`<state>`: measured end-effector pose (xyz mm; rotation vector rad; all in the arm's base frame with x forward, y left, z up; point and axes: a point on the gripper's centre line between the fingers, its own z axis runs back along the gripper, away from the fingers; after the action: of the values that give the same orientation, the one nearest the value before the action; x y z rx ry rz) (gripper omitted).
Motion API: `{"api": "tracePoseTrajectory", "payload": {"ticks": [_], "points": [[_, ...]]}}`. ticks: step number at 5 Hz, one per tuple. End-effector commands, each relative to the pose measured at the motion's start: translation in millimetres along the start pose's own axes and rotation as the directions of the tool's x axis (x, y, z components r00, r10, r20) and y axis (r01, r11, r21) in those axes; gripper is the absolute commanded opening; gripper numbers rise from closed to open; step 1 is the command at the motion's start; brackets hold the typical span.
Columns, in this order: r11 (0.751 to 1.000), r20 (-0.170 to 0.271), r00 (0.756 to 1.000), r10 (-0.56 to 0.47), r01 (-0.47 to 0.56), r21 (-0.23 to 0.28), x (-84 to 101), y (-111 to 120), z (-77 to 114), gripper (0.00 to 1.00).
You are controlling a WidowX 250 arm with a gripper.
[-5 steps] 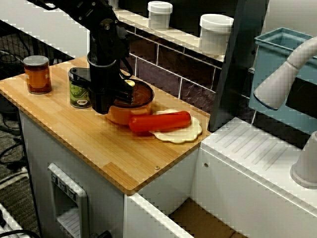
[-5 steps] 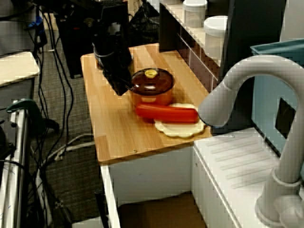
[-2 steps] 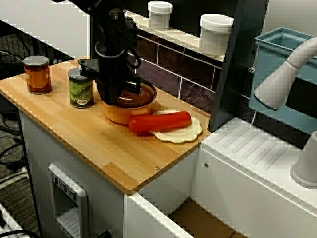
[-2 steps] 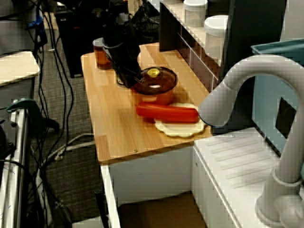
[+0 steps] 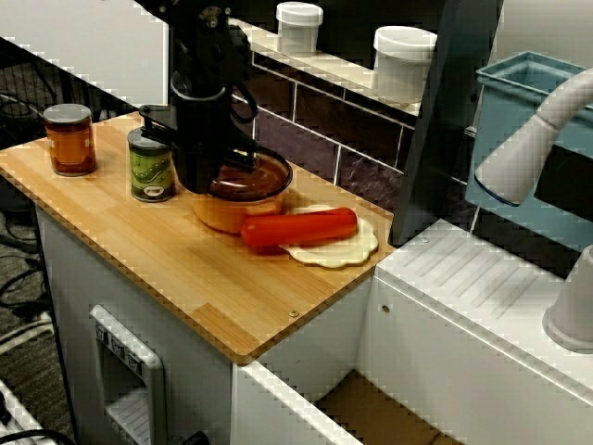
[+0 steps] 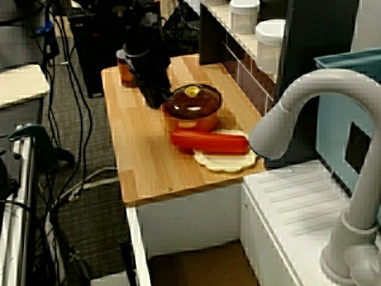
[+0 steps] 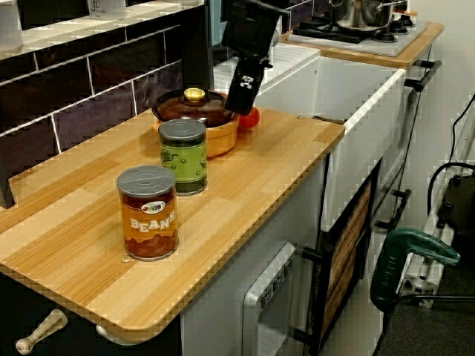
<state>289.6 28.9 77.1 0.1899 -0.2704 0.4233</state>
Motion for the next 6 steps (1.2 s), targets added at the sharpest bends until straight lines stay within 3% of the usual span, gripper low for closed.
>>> {"api": "tracePoseTrajectory", "payload": {"ticks": [1, 4, 6], "points": [[0.995, -0.020, 0.996, -0.089, 0.088, -0.043, -8.6, 14, 49.2, 1.00], [0.972, -0.087, 0.971, -0.225, 0.217, -0.085, -12.7, 13, 70.3, 1.00], [0.927, -0.075, 0.927, -0.369, 0.360, -0.108, 10.3, 7, 65.4, 1.00]]}}
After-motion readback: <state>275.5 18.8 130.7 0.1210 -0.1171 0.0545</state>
